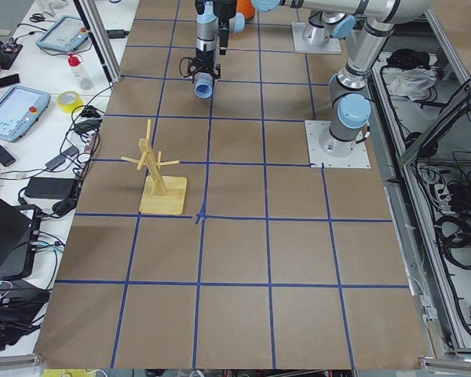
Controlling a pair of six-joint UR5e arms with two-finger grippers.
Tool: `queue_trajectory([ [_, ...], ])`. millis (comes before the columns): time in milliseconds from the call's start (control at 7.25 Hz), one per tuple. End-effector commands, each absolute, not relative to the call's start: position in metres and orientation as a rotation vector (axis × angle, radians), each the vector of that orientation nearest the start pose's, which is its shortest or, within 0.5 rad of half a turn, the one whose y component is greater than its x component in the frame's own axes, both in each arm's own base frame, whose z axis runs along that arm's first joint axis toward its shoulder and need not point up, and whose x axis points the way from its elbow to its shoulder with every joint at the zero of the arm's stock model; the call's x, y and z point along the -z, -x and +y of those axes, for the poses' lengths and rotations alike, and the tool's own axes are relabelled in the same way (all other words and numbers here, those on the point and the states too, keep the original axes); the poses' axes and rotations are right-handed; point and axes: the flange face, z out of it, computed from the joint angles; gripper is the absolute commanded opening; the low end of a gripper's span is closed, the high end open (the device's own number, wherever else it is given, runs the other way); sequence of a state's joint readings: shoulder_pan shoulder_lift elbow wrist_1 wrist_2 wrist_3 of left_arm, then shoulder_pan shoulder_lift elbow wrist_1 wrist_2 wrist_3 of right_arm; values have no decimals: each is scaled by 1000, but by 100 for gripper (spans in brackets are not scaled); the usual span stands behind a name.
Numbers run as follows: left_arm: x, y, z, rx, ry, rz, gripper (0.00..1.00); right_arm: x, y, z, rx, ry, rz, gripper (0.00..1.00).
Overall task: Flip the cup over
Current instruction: 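Set the cup down on its side and raise the right gripper away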
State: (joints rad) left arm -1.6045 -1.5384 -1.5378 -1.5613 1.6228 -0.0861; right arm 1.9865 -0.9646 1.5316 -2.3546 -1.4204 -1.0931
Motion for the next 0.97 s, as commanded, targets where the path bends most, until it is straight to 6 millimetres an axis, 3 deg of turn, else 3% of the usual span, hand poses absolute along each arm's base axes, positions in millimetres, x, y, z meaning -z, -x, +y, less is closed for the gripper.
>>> queue_trajectory([
  [0,-512,129,-488,93,99,3093,100,-278,-379,-584,386,2047,2263,99],
  [138,-501,111,-500,61,89,3157,100,-300,-356,-588,383,2004,2290,99],
  [276,-477,110,-523,73,116,3295,100,-324,-325,-592,363,1943,2335,99],
  [552,-385,114,-553,46,118,3364,100,-380,-260,-587,304,1720,2492,100],
  [828,-285,121,-582,-1,108,3457,100,-425,-218,-570,273,1502,2621,100],
])
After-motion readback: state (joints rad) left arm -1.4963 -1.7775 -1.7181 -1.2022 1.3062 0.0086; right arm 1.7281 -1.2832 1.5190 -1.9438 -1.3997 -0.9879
